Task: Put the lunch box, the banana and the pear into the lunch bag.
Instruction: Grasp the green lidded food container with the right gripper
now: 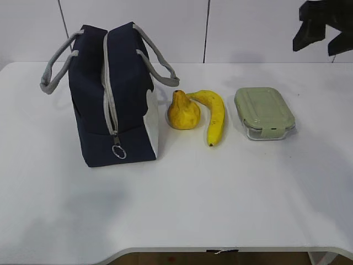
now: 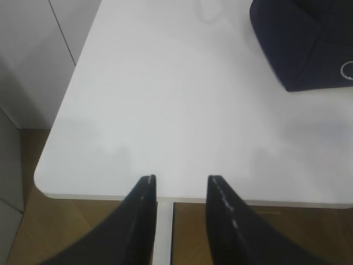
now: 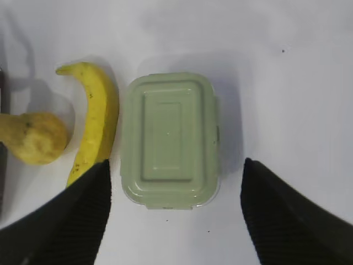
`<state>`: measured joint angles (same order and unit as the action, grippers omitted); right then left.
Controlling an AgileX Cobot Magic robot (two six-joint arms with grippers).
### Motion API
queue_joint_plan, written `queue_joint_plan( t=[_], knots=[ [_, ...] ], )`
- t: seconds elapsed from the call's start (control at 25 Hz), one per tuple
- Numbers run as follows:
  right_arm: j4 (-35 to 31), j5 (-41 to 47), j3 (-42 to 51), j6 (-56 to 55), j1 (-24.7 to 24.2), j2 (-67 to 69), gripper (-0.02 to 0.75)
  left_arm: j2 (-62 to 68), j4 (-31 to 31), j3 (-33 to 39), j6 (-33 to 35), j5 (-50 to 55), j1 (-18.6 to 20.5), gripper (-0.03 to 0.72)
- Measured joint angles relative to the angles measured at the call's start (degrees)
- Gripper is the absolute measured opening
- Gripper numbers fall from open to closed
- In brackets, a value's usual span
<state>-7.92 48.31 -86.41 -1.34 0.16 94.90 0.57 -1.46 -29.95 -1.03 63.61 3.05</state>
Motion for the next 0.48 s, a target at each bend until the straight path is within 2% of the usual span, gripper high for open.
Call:
queue_joint_plan(
  t=[0.2,0.48],
  knots=[
    [-6.5,3.6,-4.3,5.6,-0.6,5.3,0.577,0.0,0.0,0.0,0.0,0.0,0.0,0.237],
    [-20.6,6.4,-4.7,18.6,-6.5,11.2,0.577,0.0,0.0,0.0,0.0,0.0,0.0,0.237]
  ],
)
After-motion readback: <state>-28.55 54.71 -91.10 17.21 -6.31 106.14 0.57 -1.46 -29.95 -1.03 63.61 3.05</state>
